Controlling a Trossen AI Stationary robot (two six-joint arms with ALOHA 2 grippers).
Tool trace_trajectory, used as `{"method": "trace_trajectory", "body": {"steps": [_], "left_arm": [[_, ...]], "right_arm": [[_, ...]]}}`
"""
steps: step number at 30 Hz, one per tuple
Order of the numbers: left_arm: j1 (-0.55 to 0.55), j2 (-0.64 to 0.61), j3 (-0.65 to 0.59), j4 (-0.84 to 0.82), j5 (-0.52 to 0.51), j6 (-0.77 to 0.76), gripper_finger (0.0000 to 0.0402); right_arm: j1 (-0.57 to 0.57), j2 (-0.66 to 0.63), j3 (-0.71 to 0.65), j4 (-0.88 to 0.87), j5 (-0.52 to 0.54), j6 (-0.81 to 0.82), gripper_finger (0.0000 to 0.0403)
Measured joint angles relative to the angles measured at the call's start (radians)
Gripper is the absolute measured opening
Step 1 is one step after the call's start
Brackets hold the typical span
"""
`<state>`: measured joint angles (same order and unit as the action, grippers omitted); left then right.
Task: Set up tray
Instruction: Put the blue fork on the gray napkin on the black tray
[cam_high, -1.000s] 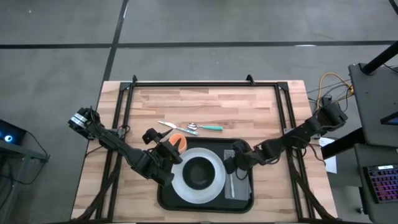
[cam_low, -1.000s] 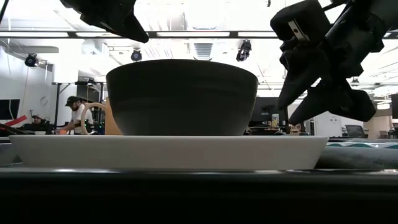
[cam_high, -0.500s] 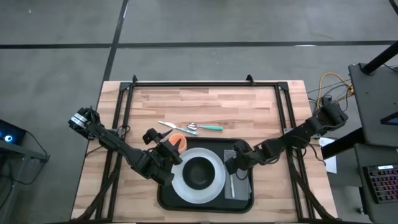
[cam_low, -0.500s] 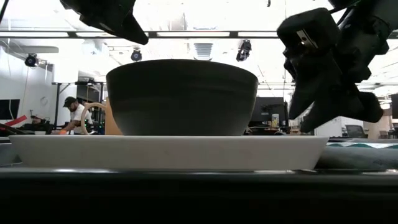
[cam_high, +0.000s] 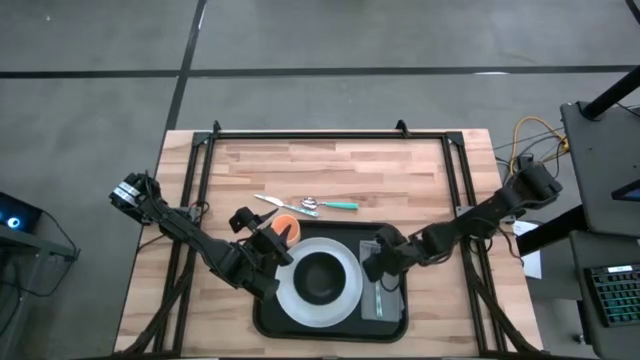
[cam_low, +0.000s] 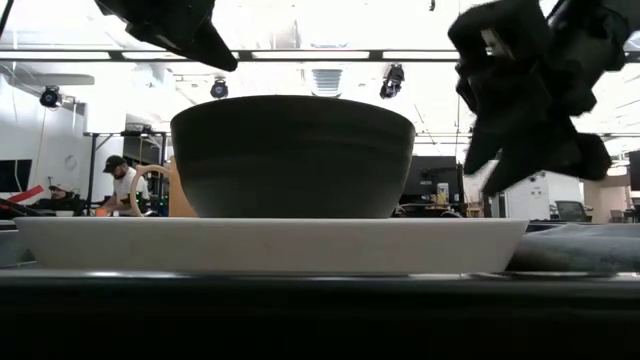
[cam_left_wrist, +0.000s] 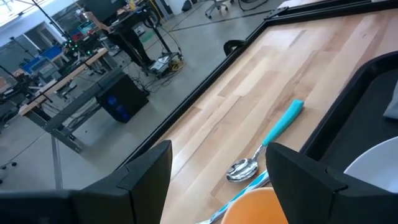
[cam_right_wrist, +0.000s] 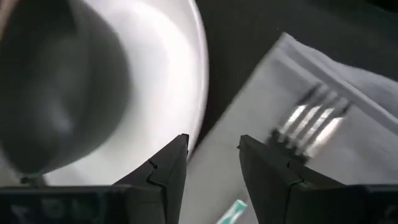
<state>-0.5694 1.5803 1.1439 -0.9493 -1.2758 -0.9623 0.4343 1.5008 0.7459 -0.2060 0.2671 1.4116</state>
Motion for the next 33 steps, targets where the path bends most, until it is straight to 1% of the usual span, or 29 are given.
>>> {"method": "trace_trajectory", "body": {"steps": [3, 8, 11, 14, 17, 20, 23, 27, 29, 33], "left_arm": [[0.000, 0.000, 0.000, 0.001, 0.000, 0.000, 0.0238], [-0.002, 0.000, 0.000, 0.005, 0.003, -0.020, 0.0238], [-0.002, 0.000, 0.004, 0.003, 0.004, -0.042, 0.0238], [0.000, -0.007, 0.017, 0.003, 0.002, -0.060, 0.0238], [0.001, -0.014, 0.021, 0.007, -0.008, -0.069, 0.0238], [0.007, -0.021, 0.021, 0.015, -0.013, -0.069, 0.0238], [0.010, -0.023, 0.021, 0.030, -0.015, -0.069, 0.0238], [0.010, -0.023, 0.021, 0.032, -0.016, -0.069, 0.0238], [0.010, -0.023, 0.021, 0.033, -0.016, -0.069, 0.0238], [0.010, -0.025, 0.021, 0.033, -0.016, -0.069, 0.0238]], "right_arm": [[0.000, -0.020, 0.019, -0.010, 0.000, -0.042, 0.0139], [0.017, -0.065, 0.025, -0.169, -0.004, -0.054, 0.0145], [0.046, -0.088, 0.025, -0.249, 0.051, -0.039, 0.0151], [0.091, -0.092, 0.024, -0.272, 0.118, -0.011, 0.0156], [0.142, -0.082, 0.023, -0.268, 0.160, 0.026, 0.0161], [0.188, -0.044, 0.019, -0.262, 0.183, 0.067, 0.0164], [0.211, 0.003, 0.019, -0.228, 0.174, 0.081, 0.0164], [0.226, 0.067, 0.018, -0.137, 0.140, 0.058, 0.0165], [0.233, 0.080, 0.020, -0.102, 0.137, 0.042, 0.0163], [0.238, 0.085, 0.019, -0.103, 0.148, 0.042, 0.0156]]}}
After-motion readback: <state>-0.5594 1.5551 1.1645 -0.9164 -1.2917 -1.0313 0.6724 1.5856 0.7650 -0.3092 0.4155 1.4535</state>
